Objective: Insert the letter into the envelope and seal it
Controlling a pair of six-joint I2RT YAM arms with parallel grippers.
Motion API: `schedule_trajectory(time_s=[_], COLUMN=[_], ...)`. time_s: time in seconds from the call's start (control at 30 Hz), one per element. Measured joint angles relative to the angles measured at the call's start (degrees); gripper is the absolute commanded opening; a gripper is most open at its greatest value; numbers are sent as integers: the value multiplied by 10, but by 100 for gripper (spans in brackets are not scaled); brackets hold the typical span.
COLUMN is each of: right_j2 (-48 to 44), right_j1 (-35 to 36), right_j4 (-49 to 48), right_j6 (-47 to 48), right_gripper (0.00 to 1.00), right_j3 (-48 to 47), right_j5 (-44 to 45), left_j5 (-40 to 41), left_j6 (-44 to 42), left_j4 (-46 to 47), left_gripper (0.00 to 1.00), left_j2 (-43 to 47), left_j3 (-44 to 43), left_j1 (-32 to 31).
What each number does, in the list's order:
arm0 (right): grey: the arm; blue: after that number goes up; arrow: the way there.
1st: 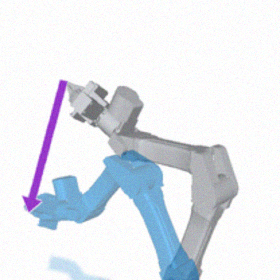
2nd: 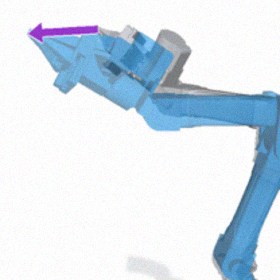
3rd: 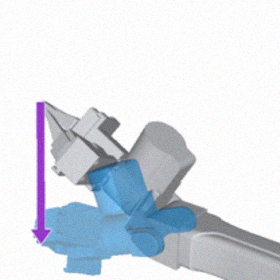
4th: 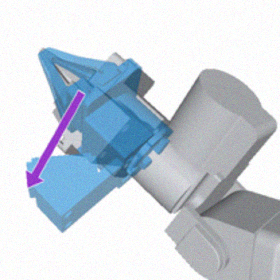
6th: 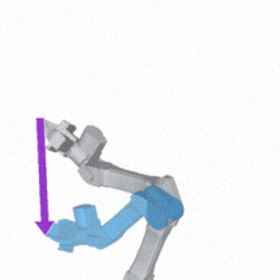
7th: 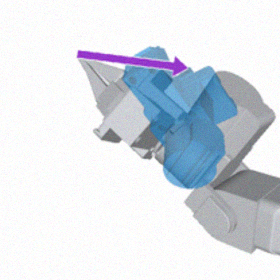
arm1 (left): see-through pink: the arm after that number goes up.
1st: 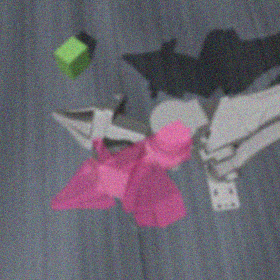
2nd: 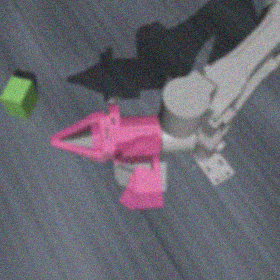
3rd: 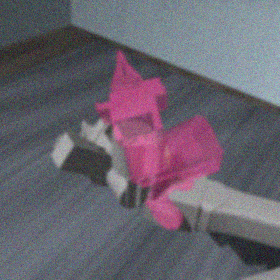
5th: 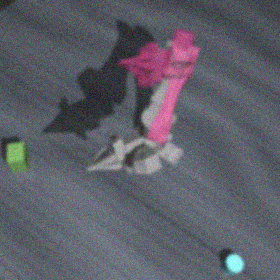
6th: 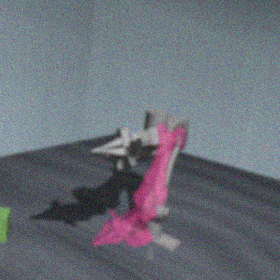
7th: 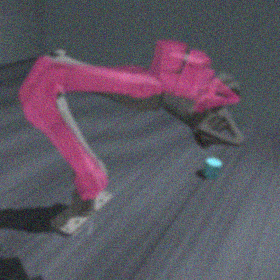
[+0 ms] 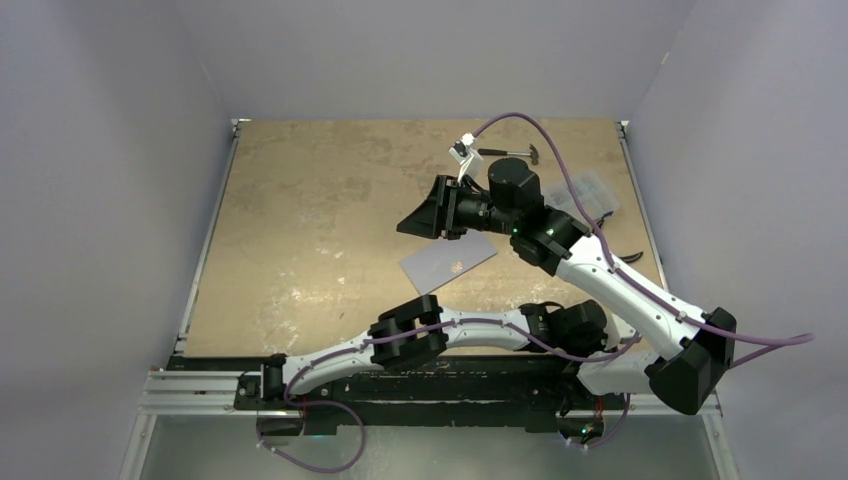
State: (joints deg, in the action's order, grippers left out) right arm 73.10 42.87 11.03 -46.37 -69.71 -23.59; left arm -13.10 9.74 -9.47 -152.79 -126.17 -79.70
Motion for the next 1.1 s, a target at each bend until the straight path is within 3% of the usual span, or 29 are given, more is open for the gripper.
schedule_trajectory(time_s=[0.37,1.0,1.1], right_j2=[-1,-39,-46], right_j1=[2,12,10], right_j4=[1,-17,-22], right_j6=[-9,-47,-53], right_gripper=[49,50,50], right_j3=[-5,-49,-49], right_j5=[1,16,17], left_j5=[4,32,20], left_j6=[-14,63,56], left_j4=[26,112,68], left_gripper=[0,0,0], left_j2=[20,73,113], left_j3=[35,145,181], left_j1=[-1,3,10])
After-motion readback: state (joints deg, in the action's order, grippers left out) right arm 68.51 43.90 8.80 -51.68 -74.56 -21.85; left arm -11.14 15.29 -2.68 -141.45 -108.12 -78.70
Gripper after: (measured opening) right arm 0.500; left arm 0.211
